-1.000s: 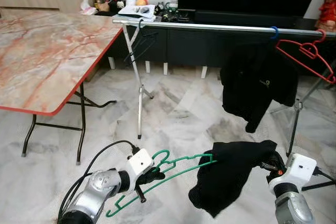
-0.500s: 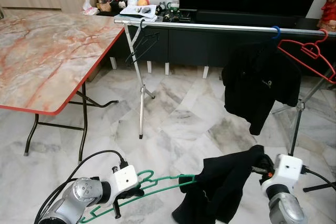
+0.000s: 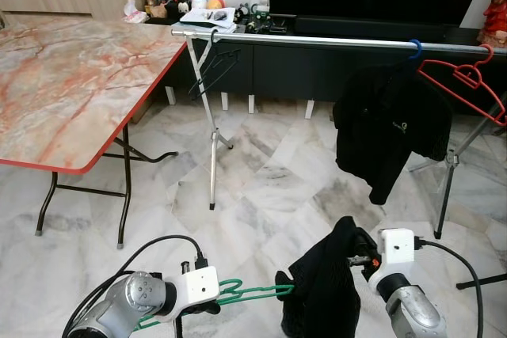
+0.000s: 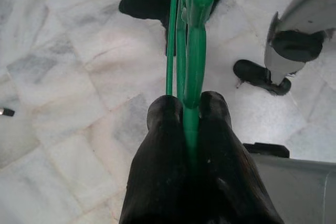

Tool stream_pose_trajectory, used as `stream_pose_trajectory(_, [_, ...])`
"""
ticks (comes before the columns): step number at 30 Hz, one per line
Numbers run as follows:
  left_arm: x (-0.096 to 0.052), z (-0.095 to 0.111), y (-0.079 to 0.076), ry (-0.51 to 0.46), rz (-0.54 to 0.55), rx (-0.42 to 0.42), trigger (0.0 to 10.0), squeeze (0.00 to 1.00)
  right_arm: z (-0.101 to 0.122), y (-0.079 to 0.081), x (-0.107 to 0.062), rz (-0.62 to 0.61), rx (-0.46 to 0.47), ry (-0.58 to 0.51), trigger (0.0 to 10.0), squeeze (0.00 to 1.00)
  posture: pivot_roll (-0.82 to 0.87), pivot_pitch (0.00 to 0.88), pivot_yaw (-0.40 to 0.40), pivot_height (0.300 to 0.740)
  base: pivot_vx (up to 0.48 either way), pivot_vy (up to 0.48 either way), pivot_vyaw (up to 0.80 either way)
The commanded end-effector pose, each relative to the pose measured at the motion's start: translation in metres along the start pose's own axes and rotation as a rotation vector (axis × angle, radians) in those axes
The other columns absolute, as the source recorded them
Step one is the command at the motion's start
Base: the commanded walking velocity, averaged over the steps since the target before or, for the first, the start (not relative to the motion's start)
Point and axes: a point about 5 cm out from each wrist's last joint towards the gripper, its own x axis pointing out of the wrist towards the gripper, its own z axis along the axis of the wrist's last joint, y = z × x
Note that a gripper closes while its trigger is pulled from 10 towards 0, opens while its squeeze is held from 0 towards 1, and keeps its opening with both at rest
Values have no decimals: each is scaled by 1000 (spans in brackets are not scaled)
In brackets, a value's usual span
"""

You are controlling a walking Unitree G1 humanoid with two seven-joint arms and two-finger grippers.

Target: Hang hanger

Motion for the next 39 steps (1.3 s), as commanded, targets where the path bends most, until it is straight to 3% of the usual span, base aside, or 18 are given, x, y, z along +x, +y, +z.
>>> stream_pose_trajectory(1, [-3,-1,-1,17,-31,10,0,0,19,6,4,59,4,-99,0,0,64,71,5,740,0,0,0])
stream_pose_trajectory(4, [-2,-1,2,36,-15,6,0,0,36,19,7,180,100,-198,0,0,68,74,5,740,0,0,0])
stream_pose_trajectory(6, [-2,-2,4,44,2,2,0,0,41,20,8,197,125,-223,0,0,69,75,3,740,0,0,0])
stream_pose_trajectory(7, [-1,-3,10,52,75,3,0,0,54,21,8,230,206,-292,0,0,69,75,3,740,0,0,0])
stream_pose_trajectory(8, [-1,-3,10,52,75,3,0,0,54,21,8,230,206,-292,0,0,69,75,3,740,0,0,0])
stream_pose_trajectory(9, [0,-2,16,46,150,-2,0,0,63,20,7,258,271,-346,0,0,69,75,3,740,0,0,0])
stream_pose_trajectory(14, [0,-3,23,51,249,-56,0,0,72,17,5,281,331,-400,0,0,69,81,3,740,0,0,0])
stream_pose_trajectory(16, [0,-6,27,81,315,-72,0,0,69,12,5,246,318,-384,0,0,68,82,3,740,0,0,0])
stream_pose_trajectory(22, [0,-1,12,4,154,-35,0,0,60,9,3,216,290,-331,0,0,70,86,5,740,0,0,0])
stream_pose_trajectory(26, [-6,-10,15,37,176,-43,0,0,45,-3,7,55,197,-224,0,0,72,86,8,740,0,0,0])
stream_pose_trajectory(27, [-9,-14,19,52,229,-60,0,0,38,-13,8,-48,198,-192,0,0,72,86,8,740,0,0,0])
stream_pose_trajectory(29, [-11,-19,22,62,283,-75,0,0,34,-22,7,-142,230,-180,0,0,81,86,8,740,0,0,0])
stream_pose_trajectory(30, [-12,-21,23,57,313,-103,1255,0,31,-27,5,-196,236,-168,0,0,79,84,9,740,0,0,0])
stream_pose_trajectory(31, [-13,-24,23,51,351,-132,4157,0,28,-32,3,-247,231,-157,0,0,79,84,9,740,0,0,0])
stream_pose_trajectory(32, [-13,-28,23,51,390,-156,5098,0,26,-35,1,-290,224,-148,0,0,79,84,9,740,0,0,0])
stream_pose_trajectory(33, [-13,-32,22,58,423,-186,10000,0,24,-38,-1,-328,222,-143,0,0,81,86,12,740,0,0,0])
stream_pose_trajectory(34, [-11,-39,17,70,451,-250,10000,0,20,-42,-4,-383,232,-136,0,0,81,86,12,740,0,0,0])
stream_pose_trajectory(39, [-5,-60,-6,114,510,-395,10000,0,23,-45,-12,-485,136,-171,0,0,74,88,17,740,0,0,0])
